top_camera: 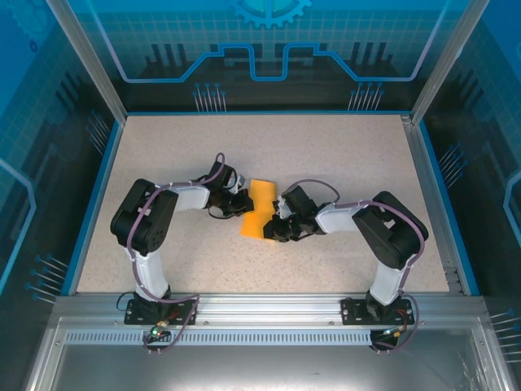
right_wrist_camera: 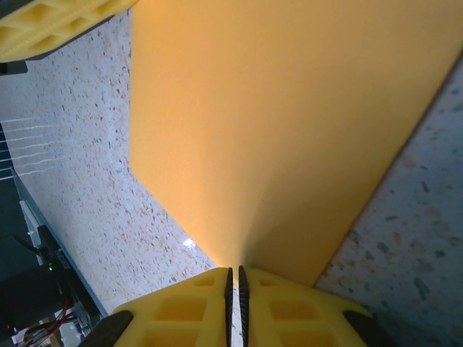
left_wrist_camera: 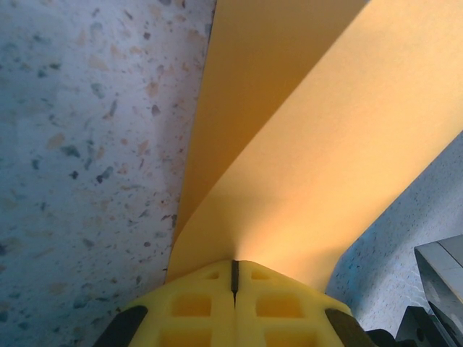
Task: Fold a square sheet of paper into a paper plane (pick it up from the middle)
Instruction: Fold the square sheet of paper in half at the center of the table.
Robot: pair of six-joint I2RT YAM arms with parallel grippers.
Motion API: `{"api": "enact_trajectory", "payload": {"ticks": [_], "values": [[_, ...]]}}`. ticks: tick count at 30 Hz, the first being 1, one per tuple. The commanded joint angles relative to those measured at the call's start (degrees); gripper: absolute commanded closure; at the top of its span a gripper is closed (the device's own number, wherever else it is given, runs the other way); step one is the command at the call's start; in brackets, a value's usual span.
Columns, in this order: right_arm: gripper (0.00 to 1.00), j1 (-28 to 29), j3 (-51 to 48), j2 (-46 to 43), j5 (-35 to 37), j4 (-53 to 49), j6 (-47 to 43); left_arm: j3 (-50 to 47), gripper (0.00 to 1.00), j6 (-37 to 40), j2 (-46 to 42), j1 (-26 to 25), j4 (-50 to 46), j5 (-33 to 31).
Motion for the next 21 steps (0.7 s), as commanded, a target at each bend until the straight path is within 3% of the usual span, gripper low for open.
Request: {"api": "enact_trajectory", "payload": {"ticks": [1, 12, 17, 21], "values": [[0.86, 1.2, -1.1, -1.8, -0.2, -0.1, 0.1, -0.3, 1.00, 1.9, 1.6, -0.5, -3.3, -0.3], [0.86, 0.5, -2.8, -1.5, 0.3, -1.4, -0.5, 0.0, 1.00, 2.3, 1.9, -0.5, -3.6, 0.0], [0.85, -3.6, -0.6, -6.8, 0.3, -0.3, 0.2, -0.4, 1.00, 2.5, 2.0, -0.4, -3.5, 0.1], [0.84, -7.4, 3.3, -5.3, -2.3, 1.2, -0.1, -0.6, 1.00, 2.6, 2.3, -0.5, -3.5, -0.1]]}}
